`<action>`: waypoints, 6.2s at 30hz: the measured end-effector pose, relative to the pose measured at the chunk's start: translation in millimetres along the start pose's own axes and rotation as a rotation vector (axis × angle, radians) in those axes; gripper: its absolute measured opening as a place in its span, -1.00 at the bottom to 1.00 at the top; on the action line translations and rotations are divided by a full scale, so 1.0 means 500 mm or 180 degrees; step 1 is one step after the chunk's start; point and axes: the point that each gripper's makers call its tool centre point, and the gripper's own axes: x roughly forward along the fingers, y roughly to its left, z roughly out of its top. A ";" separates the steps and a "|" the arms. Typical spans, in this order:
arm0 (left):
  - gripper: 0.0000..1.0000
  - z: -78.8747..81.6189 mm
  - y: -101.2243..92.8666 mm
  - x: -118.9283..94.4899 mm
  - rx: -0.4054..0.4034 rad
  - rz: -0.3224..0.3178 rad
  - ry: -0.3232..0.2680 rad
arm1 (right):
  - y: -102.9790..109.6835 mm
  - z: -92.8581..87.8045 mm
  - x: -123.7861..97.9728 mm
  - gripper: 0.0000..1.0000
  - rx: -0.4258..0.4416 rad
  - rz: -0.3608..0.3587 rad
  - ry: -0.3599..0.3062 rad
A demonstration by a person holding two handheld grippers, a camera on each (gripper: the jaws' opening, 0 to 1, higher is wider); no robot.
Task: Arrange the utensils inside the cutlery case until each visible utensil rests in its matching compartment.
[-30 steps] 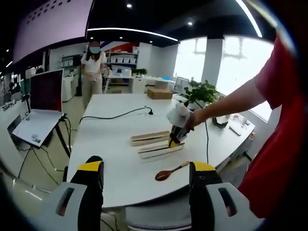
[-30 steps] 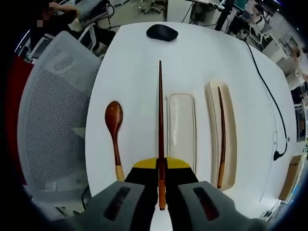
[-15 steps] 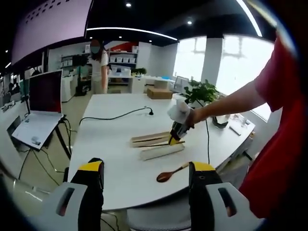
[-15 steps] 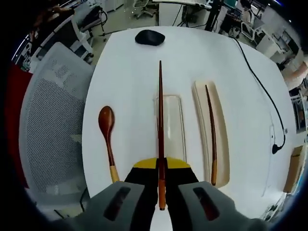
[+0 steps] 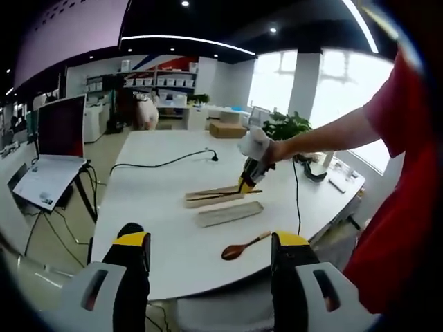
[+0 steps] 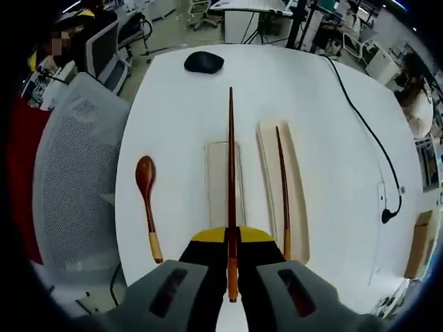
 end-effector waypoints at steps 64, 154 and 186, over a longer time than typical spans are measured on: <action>0.45 -0.029 0.028 0.029 0.0022 -0.0031 0.0331 | -0.209 0.050 -0.060 -0.99 -0.0229 0.0082 0.0207; 0.45 0.002 0.014 0.017 0.0009 0.0034 0.0138 | -0.132 -0.017 0.058 -0.81 0.0324 -0.0278 -0.0111; 0.44 0.024 -0.008 -0.014 0.0154 0.0028 -0.0035 | -0.020 -0.018 -0.006 -0.66 -0.0014 -0.0514 -0.0300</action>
